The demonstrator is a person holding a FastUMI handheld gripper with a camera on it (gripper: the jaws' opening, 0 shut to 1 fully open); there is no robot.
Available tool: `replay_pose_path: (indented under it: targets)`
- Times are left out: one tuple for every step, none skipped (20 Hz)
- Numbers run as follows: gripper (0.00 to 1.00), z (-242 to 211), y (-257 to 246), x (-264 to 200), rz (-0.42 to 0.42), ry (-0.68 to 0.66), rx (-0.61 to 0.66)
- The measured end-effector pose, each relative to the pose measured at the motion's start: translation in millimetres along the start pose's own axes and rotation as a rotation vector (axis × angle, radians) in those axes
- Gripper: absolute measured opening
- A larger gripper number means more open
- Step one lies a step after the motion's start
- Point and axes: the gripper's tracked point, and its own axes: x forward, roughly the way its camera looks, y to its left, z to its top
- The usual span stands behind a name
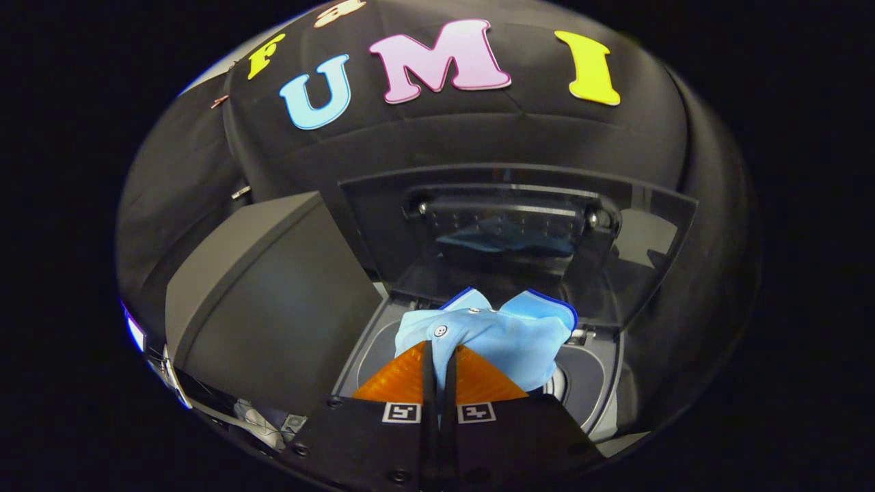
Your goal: Put the clothes into the washing machine and then close the washing machine lid.
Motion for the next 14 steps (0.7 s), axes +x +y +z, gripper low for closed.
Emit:
replay_pose_path:
  targets:
    - [0.05, -7.7, -1.7, 5.5, 0.003, 0.014, 0.007]
    - [0.05, -17.3, -4.9, 13.2, -0.003, 0.027, 0.005]
    - [0.05, -25.3, -7.2, 20.5, -0.008, 0.038, 0.000]
    - [0.05, -31.4, -9.2, 26.3, -0.012, 0.047, -0.009]
    - [0.05, -37.4, -11.4, 32.4, -0.017, 0.059, -0.018]
    - [0.05, -42.8, -11.4, 36.2, -0.021, 0.070, -0.023]
    - [0.05, -47.7, -12.6, 40.7, -0.022, 0.082, -0.023]
    - [0.05, -52.2, -14.1, 45.9, -0.028, 0.094, -0.025]
    - [0.05, -55.6, -15.1, 50.3, -0.032, 0.100, -0.026]
    - [0.05, -58.8, -14.9, 53.4, -0.033, 0.105, -0.028]
    - [0.05, -63.1, -14.4, 53.9, -0.035, 0.109, -0.034]
    - [0.05, -65.8, -13.5, 55.8, -0.036, 0.112, -0.042]
    - [0.05, -68.7, -12.8, 57.1, -0.036, 0.113, -0.053]
    - [0.05, -71.4, -12.3, 58.0, -0.040, 0.114, -0.065]
